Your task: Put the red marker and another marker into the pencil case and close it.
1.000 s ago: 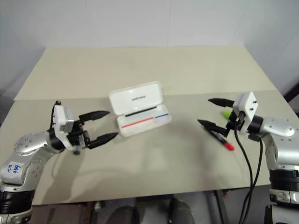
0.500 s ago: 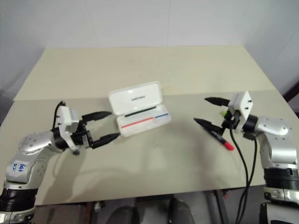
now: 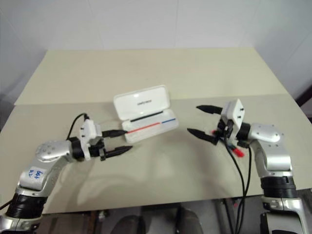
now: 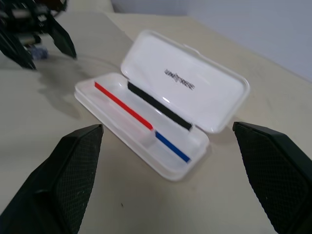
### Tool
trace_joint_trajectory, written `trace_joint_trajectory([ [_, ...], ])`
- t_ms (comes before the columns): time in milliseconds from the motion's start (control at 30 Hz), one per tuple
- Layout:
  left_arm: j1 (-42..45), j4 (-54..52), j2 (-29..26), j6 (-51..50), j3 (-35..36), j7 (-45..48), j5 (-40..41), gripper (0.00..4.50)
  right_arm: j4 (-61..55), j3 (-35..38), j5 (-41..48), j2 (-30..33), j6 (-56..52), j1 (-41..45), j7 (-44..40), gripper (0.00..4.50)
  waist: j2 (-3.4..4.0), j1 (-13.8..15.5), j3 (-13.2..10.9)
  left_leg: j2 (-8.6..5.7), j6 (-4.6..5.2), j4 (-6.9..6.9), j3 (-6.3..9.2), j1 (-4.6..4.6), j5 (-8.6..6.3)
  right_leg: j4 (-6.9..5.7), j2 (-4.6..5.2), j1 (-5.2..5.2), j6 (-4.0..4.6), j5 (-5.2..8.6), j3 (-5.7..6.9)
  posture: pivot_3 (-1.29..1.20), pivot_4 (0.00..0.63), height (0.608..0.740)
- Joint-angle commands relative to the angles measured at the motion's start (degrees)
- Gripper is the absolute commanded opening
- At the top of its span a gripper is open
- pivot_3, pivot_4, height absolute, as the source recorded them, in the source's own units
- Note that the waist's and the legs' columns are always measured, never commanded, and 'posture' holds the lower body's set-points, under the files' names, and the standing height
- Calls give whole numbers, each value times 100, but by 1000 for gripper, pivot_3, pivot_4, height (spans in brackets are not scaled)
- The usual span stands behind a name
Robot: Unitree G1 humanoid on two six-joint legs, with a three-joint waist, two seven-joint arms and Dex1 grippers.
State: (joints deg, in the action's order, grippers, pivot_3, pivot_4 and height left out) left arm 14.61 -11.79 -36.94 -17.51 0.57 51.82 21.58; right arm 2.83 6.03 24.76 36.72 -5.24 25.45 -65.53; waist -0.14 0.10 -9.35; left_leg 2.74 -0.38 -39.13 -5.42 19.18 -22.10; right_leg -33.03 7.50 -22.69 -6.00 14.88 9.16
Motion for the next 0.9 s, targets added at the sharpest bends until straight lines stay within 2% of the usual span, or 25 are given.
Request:
trace_joint_trajectory([
  [33, 123, 49, -67, -139, -178, -44, -210, 2914, -428, 37, 172, -90, -57, -16, 129, 4500, -1, 2, 1, 0, 0, 0, 0, 0, 0, 0, 0, 0, 0, 0, 0, 0, 150, 740],
  [300, 768, 667, 89, -340, -726, -12, -642, 2914, -897, 3, 215, -271, -147, -258, 357, 4500, -1, 81, 1, -1, 0, -1, 1, 1, 0, -3, 0, 0, 0, 0, 2, 0, 150, 740],
  [467, 1191, 1082, 329, -403, -988, -17, -844, 2914, -1061, 44, 343, -126, -274, -390, 247, 4500, -2, 131, 1, -1, 0, -4, -1, 1, 0, -4, -2, 0, 0, 0, 2, 0, 150, 740],
  [600, 1365, 1157, 344, -427, -1156, 211, -883, 2914, -1021, 34, 441, 380, -437, -522, -375, 4500, -2, 130, 1, -2, 0, -4, -1, 2, 0, -3, -2, 0, 0, 0, 2, 0, 150, 740],
  [767, 1543, 1293, 254, -647, -1311, 366, -1025, 2914, -286, 116, 366, 1053, -226, -235, -1128, 4500, -4, 125, 1, -2, 0, -5, -4, 1, 0, 0, -2, 1, 0, 0, 2, 0, 150, 740],
  [900, 1629, 1337, 189, -825, -1408, 465, -1130, 2914, 22, 99, 307, 1284, -119, -39, -1387, 4500, -5, 123, 1, -1, 1, -7, -6, -1, 1, 0, -2, 2, 0, 0, 1, 0, 150, 740],
])
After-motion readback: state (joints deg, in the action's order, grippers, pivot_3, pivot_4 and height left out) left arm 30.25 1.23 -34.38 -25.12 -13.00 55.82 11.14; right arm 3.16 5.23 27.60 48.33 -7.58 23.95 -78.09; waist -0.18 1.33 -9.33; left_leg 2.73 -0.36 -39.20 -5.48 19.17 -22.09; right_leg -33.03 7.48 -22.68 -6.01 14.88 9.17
